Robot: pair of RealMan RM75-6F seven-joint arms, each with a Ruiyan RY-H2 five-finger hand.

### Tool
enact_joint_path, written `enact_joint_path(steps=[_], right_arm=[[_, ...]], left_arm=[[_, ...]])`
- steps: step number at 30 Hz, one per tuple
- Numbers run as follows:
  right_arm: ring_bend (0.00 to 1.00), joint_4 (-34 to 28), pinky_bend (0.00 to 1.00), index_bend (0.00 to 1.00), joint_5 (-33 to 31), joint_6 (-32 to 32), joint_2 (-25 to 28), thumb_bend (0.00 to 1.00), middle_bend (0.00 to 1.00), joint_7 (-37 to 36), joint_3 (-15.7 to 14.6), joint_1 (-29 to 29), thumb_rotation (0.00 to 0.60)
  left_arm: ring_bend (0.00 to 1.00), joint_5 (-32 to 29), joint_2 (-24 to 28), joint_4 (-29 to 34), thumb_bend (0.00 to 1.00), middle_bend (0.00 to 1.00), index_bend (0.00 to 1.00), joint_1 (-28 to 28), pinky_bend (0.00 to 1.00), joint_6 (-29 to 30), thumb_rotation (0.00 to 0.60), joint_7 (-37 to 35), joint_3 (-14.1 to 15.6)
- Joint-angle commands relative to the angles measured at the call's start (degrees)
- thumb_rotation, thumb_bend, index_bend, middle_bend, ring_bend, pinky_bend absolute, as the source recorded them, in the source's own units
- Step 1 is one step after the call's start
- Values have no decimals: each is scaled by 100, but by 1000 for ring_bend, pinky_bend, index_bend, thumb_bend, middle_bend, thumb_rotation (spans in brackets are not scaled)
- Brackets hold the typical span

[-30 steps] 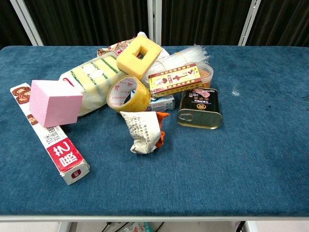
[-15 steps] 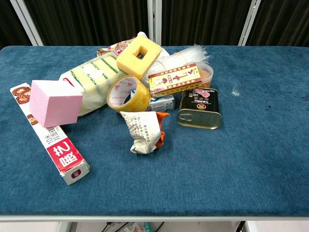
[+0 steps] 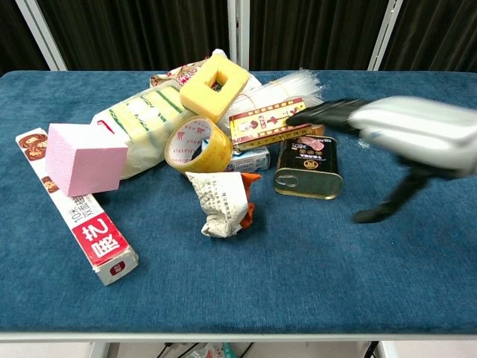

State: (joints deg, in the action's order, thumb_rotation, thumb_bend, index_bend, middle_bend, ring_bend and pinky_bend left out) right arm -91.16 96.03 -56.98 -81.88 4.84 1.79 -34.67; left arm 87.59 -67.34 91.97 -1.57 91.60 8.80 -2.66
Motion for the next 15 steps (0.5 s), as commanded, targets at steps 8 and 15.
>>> enact_joint_path(steps=[8, 15], right_arm=[[12, 1575, 72, 14, -460, 995, -1856, 40, 101, -8, 542, -1173, 600], [379, 2495, 524, 517, 121, 179, -2536, 302, 453, -308, 309, -1277, 600]], left_arm=[[222, -72, 47, -37, 7, 246, 245, 130, 216, 102, 600, -101, 26], [223, -98, 12, -125, 7, 246, 245, 185, 216, 130, 600, -188, 34]])
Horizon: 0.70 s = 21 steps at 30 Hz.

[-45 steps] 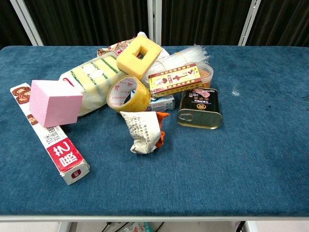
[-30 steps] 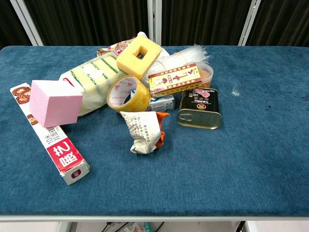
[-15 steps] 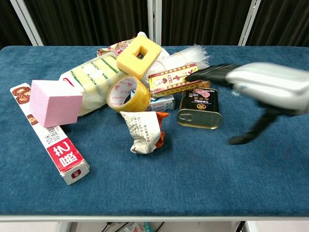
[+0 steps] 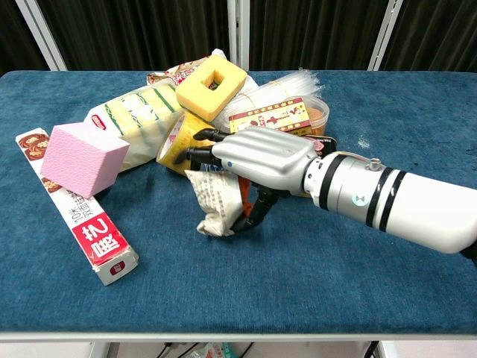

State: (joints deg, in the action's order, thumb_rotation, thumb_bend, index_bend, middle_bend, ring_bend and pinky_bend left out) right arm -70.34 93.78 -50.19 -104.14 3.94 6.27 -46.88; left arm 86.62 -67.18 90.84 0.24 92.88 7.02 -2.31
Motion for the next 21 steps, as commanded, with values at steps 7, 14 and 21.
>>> enact_joint_path(steps=[7, 14, 21], right_arm=[[480, 778, 636, 675, 729, -1471, -365, 439, 553, -947, -290, 31, 600], [473, 169, 643, 678, 824, -2482, 194, 402, 552, -1655, -133, 238, 600], [470, -381, 641, 676, 689, -3054, 597, 385, 546, -1770, 293, 321, 600]], left_arm=[[223, 32, -18, -20, 7, 246, 245, -26, 216, -24, 600, -14, -22], [223, 51, -18, 19, 7, 246, 245, -65, 216, -58, 600, 33, -48], [223, 79, -24, 62, 7, 246, 245, -124, 216, -121, 600, 94, -63]])
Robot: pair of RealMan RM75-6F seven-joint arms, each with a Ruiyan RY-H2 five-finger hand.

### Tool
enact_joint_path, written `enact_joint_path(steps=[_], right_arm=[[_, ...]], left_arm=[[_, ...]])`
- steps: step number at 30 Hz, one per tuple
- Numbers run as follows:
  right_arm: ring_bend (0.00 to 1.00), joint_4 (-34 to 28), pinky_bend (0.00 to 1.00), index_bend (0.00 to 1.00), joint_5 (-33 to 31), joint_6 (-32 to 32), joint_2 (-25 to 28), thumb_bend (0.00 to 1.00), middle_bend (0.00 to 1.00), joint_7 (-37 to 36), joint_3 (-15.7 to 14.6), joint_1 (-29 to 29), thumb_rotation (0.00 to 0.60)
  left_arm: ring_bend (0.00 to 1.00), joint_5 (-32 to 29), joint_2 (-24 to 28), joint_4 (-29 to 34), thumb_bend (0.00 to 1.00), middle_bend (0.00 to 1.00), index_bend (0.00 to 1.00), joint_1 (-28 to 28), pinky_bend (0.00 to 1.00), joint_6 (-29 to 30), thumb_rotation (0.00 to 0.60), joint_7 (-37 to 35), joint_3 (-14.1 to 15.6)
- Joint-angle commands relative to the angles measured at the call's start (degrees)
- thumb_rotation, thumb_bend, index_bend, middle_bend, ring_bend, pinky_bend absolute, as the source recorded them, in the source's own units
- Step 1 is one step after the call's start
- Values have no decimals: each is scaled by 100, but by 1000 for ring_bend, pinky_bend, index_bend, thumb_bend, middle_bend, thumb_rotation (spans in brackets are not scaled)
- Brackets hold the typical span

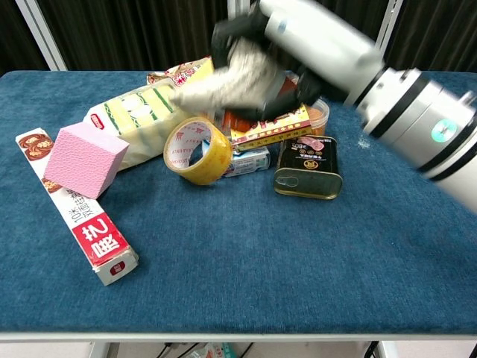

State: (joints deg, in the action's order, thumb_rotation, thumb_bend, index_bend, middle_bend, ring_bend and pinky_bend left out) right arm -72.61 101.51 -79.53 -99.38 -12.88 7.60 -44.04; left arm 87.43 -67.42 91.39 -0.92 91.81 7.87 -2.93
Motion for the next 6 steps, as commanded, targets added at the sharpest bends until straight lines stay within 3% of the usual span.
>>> enact_joint_path(steps=[1, 6], right_arm=[[469, -183, 641, 676, -123, -114, 147, 385, 545, -83, 194, 33, 600], [468, -219, 637, 674, -190, -85, 195, 384, 540, -5, 270, -13, 600]], left_arm=[[223, -6, 2, 11, 7, 246, 245, -10, 216, -20, 600, 13, -2], [223, -50, 18, 25, 7, 246, 245, -15, 216, -48, 600, 25, -13]])
